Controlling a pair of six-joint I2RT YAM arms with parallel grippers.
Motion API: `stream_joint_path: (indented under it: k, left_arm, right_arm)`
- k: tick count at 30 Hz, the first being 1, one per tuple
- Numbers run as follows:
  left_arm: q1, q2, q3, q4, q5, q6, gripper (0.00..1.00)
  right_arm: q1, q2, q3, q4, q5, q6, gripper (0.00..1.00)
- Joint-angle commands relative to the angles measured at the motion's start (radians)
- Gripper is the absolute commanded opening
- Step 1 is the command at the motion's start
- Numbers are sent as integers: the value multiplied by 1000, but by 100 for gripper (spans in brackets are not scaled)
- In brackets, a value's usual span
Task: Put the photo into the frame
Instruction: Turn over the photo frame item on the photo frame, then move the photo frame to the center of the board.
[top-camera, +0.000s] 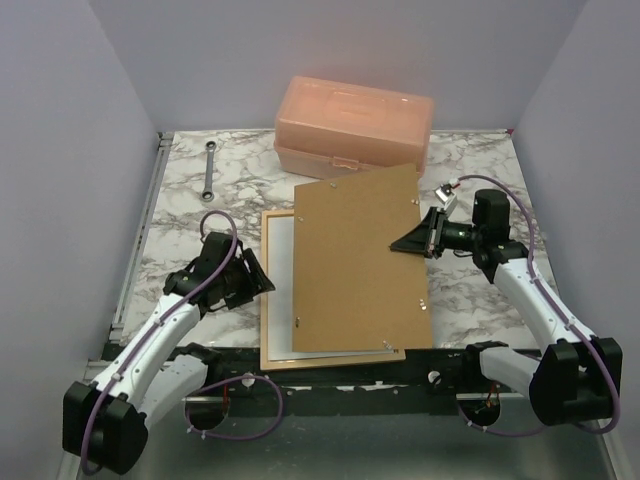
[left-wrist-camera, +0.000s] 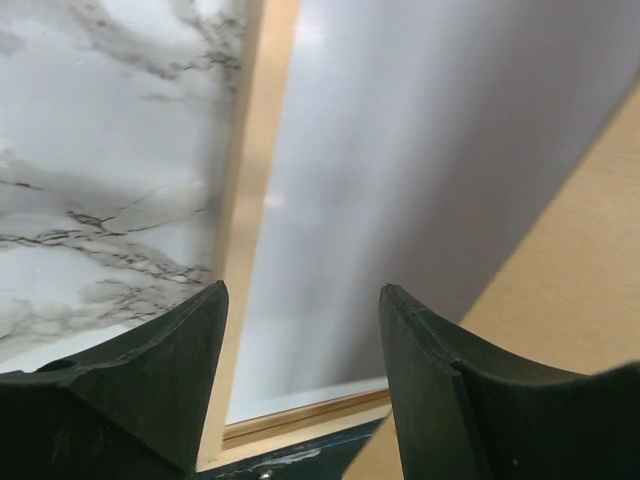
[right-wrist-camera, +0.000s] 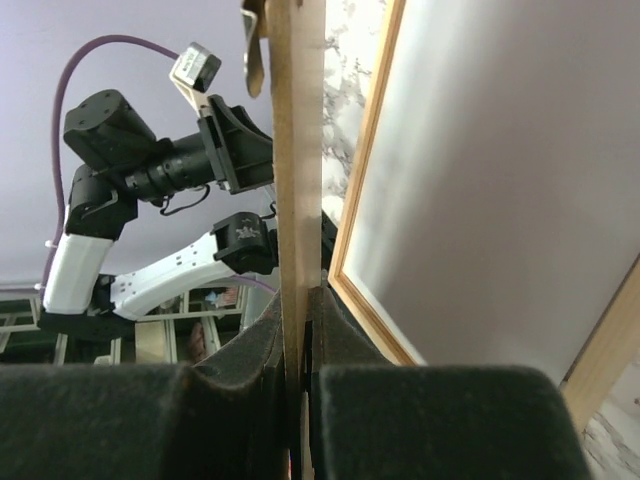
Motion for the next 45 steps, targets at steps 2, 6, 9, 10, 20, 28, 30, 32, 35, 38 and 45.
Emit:
stream_joint_path:
  k: [2, 6, 9, 10, 20, 28, 30, 32, 35, 38, 45]
  left_arm:
    - [5, 124, -36, 34, -64, 30, 60]
    - [5, 231, -45, 87, -69, 43, 54]
    - [4, 315, -52, 142, -43, 60, 46]
    - [2, 332, -53, 157, -35, 63, 44]
    - [-83, 449, -20, 243, -7, 61, 16]
    - [-253, 590, 126, 195, -86, 58, 3]
    - [-285, 634, 168, 169, -102, 56, 0]
    - [-309, 665, 198, 158, -110, 64, 0]
    - [-332, 686, 228, 149, -127, 105, 0]
    - [-332, 674, 241, 123, -144, 141, 0]
    - [-333, 621, 204, 161, -105, 184, 0]
  right_arm:
    - [1, 4, 26, -65, 25, -54, 1]
    - [1, 9, 29, -72, 32, -58, 1]
    - [1, 15, 30, -79, 37, -63, 1]
    - [1, 17, 30, -82, 37, -65, 1]
    - [1, 32, 18, -107, 52, -92, 1]
    - [1, 49, 28, -159, 82, -143, 1]
    - [1, 49, 34, -183, 101, -162, 1]
    - [1, 51, 43, -211, 121, -185, 1]
    - [1, 49, 59, -253, 156, -212, 0]
    - [1, 50, 75, -284, 173, -234, 1]
    - [1, 54, 84, -293, 177, -240, 1]
